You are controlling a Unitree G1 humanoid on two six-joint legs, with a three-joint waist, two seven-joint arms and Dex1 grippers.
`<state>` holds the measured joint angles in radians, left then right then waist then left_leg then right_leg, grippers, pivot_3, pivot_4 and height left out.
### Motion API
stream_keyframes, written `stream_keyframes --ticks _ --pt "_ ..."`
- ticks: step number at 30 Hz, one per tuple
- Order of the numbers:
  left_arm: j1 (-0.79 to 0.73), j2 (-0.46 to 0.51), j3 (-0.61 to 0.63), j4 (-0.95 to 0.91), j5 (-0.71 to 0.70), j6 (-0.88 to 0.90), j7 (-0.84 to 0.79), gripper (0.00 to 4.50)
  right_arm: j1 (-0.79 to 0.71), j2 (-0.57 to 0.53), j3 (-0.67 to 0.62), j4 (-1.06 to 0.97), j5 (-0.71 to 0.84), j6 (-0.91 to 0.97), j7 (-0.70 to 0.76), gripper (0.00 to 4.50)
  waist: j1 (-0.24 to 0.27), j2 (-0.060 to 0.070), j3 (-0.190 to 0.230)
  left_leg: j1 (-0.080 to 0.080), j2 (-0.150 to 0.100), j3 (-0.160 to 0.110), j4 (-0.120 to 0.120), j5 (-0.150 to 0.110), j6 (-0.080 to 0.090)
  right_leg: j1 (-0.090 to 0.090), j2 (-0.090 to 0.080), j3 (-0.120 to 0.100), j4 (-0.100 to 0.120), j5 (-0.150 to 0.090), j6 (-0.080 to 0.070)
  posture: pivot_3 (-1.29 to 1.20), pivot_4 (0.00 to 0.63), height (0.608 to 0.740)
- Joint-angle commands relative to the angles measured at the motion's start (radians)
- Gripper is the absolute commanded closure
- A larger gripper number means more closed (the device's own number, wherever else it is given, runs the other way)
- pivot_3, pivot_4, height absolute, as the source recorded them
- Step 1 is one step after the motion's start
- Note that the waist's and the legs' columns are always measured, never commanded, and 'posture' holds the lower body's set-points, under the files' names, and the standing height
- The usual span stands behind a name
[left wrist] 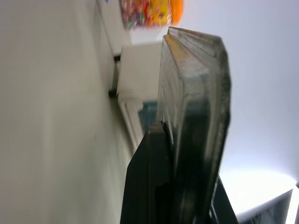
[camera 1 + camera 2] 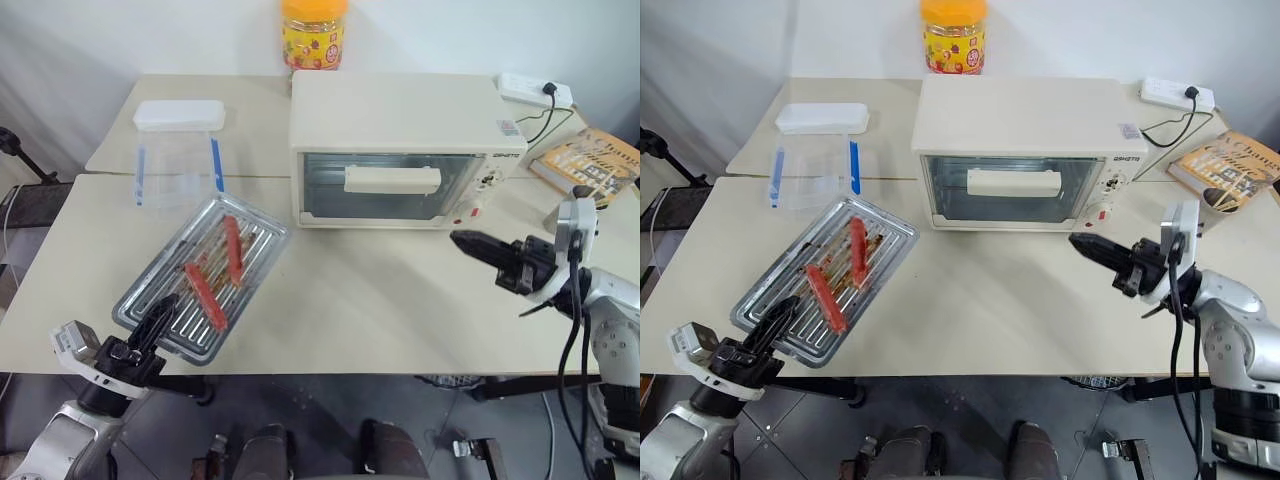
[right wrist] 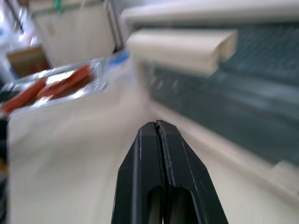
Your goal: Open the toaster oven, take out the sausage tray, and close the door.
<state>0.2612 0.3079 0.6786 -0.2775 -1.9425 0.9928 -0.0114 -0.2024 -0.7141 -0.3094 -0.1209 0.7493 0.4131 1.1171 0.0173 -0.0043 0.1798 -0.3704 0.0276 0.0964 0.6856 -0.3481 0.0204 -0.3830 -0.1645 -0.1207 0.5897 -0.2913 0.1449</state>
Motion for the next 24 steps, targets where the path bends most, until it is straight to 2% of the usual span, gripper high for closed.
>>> stream_keyframes --ticks 1,6,12,15,19,21,24 --pt "-0.075 0.074 -0.063 0.055 -0.030 0.086 -0.028 4.50 0.115 -0.054 -0.046 -0.115 -0.047 -0.101 0.083 3.53 0.011 0.000 0.000 0.000 -0.001 0.000 0.000 0.000 0.000 0.000 0.000 0.000 0.001 0.000 0.000 0.00 0.150 0.740" --pt "-0.218 0.131 -0.169 0.158 -0.030 0.170 -0.003 4.50 0.262 -0.078 -0.167 -0.174 -0.011 -0.077 0.067 1.90 0.008 0.000 0.000 0.001 -0.001 0.001 0.000 0.000 0.000 0.000 0.000 0.001 0.001 0.000 0.000 0.00 0.150 0.740" --pt "-0.437 0.194 -0.322 0.324 -0.030 0.258 0.064 4.50 0.451 -0.052 -0.290 -0.275 0.001 -0.078 0.044 0.03 0.012 0.000 0.000 0.001 -0.003 0.000 0.000 0.000 -0.001 0.000 0.001 0.001 0.001 0.000 0.000 0.00 0.150 0.740" --pt "-0.514 0.197 -0.356 0.391 -0.030 0.281 0.098 4.50 0.506 -0.040 -0.330 -0.315 0.015 -0.075 0.024 0.01 0.008 0.000 0.000 0.002 -0.003 0.001 0.000 0.000 -0.001 0.000 0.001 0.002 0.001 0.000 0.000 0.00 0.150 0.740" --pt "-0.720 0.231 -0.526 0.560 -0.028 0.368 0.117 4.50 0.667 0.009 -0.450 -0.411 0.032 -0.072 -0.004 0.01 0.022 0.000 0.000 0.000 -0.004 -0.001 -0.001 0.001 -0.002 0.000 0.002 0.000 0.001 0.000 0.000 0.00 0.150 0.740" --pt "-0.809 0.211 -0.568 0.637 0.026 0.379 0.108 4.50 0.725 0.035 -0.485 -0.456 0.044 -0.073 -0.022 0.01 0.040 0.000 0.000 0.001 -0.005 -0.001 -0.001 0.001 -0.002 0.000 0.002 0.001 0.002 0.000 0.000 0.00 0.150 0.740" --pt "-0.890 0.178 -0.595 0.719 0.125 0.394 0.070 4.50 0.784 0.062 -0.515 -0.515 0.065 -0.073 -0.046 0.01 0.038 -0.001 -0.001 0.001 -0.007 0.000 -0.001 0.002 -0.002 0.000 0.001 0.003 0.001 0.001 0.002 0.00 0.150 0.740"
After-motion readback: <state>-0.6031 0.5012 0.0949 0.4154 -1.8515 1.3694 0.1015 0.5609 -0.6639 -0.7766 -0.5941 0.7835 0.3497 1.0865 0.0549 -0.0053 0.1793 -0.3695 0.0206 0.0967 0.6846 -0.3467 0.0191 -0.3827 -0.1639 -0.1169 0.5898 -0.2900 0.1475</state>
